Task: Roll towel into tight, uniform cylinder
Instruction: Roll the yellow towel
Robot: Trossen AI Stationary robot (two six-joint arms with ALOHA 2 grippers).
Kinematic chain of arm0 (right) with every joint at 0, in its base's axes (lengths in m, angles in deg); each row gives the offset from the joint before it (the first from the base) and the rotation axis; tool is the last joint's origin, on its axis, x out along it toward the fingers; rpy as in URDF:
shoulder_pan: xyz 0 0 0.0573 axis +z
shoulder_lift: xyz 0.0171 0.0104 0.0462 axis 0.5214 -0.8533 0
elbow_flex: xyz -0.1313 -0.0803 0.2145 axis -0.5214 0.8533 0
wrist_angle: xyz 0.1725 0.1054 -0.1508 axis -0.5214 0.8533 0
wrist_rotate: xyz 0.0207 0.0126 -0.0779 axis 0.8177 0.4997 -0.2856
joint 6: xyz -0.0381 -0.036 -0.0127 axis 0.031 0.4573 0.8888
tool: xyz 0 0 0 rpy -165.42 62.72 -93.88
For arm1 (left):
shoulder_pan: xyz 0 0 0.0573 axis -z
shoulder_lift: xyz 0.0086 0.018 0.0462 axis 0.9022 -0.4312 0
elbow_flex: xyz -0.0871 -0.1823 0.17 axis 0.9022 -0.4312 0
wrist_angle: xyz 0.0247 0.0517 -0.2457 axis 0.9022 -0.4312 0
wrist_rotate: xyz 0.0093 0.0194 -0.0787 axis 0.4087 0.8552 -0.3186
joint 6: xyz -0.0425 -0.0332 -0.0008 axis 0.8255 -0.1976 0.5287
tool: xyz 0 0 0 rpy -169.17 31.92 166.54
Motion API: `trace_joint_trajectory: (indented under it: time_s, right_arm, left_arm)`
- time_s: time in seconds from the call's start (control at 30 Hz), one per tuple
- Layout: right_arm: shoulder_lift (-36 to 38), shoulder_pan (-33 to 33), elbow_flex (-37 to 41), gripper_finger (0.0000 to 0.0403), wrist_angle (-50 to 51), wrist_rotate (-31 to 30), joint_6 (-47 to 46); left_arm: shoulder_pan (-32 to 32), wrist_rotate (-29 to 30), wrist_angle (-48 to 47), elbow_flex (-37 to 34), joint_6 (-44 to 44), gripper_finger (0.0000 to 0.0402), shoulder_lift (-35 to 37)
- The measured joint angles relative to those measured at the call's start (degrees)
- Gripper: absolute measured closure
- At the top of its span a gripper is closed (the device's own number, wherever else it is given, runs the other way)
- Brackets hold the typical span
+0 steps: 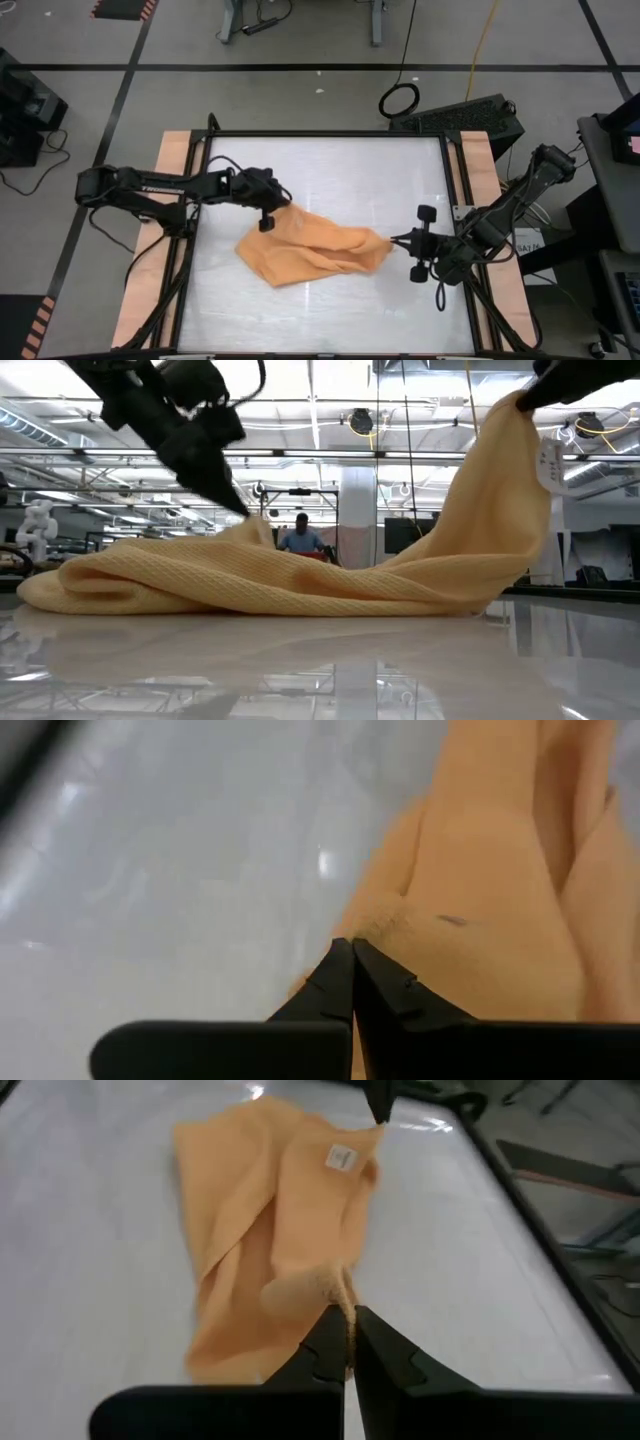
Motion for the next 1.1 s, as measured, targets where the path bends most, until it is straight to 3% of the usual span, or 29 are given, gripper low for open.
trace_joint_trajectory:
  time_s: [0.17,0.3,0.4,0.63,0.87,1.0,1.1]
  right_arm:
    - [-1.20,-0.18,0.00,0.0403,-1.59,-0.68,0.06]
    - [-2.39,-0.16,0.00,0.0403,-2.54,-0.68,-0.15]
    - [-3.56,-0.54,0.00,0.0403,-2.87,-1.02,-0.23]
    - [-6.80,-3.19,0.00,0.0403,-5.96,-2.14,-1.59]
    - [-11.77,-6.92,0.00,0.0403,-14.81,-2.10,-7.61]
    - [-14.92,-7.06,0.00,0.0403,-18.23,-1.46,-7.67]
    - [-16.20,-7.04,0.00,0.0403,-18.56,0.15,-7.74]
  left_arm:
    - [0.17,-2.10,-0.85,0.74,1.72,0.0400,2.42]
    - [3.50,-2.46,0.15,-0.35,6.60,0.0400,-0.24]
    - [7.53,1.68,0.10,-0.79,10.58,0.0401,-3.36]
    - [12.85,6.34,13.23,-0.72,19.26,0.0401,-8.65]
    - [13.59,8.28,27.77,-0.69,19.66,0.0401,-10.44]
    - [13.77,4.87,25.13,-0.68,19.65,0.0401,-10.45]
    - [13.59,7.08,17.79,-0.68,19.17,0.0398,-8.50]
